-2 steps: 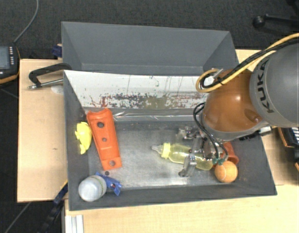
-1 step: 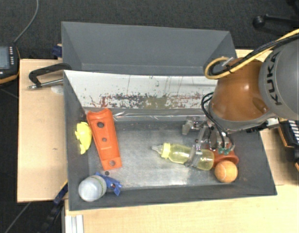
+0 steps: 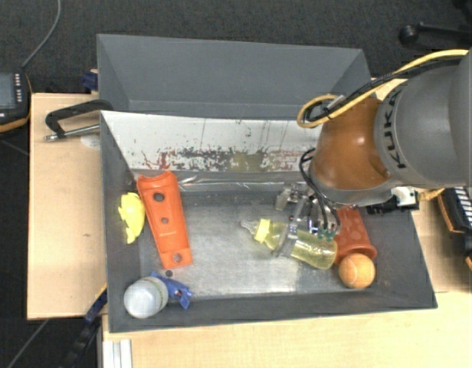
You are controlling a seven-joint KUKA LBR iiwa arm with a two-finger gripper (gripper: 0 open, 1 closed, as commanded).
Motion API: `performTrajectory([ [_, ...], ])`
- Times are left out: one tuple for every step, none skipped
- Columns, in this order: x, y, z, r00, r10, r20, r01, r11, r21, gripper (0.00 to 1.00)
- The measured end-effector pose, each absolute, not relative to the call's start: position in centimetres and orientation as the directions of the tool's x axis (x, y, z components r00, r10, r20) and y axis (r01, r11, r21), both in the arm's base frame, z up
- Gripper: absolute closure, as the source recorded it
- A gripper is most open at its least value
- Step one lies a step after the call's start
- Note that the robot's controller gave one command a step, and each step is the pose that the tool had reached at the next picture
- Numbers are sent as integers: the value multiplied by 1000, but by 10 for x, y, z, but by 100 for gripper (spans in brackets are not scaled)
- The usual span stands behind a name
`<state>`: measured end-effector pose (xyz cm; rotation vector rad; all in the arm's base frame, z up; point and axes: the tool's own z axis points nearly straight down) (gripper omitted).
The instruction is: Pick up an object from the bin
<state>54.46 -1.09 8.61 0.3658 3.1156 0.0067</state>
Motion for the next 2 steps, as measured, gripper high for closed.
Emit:
performTrajectory([
  [538,-11,70,-871,491,-5,491,871,8,100],
  [538,-11,70,-871,491,-5,491,871,8,100],
])
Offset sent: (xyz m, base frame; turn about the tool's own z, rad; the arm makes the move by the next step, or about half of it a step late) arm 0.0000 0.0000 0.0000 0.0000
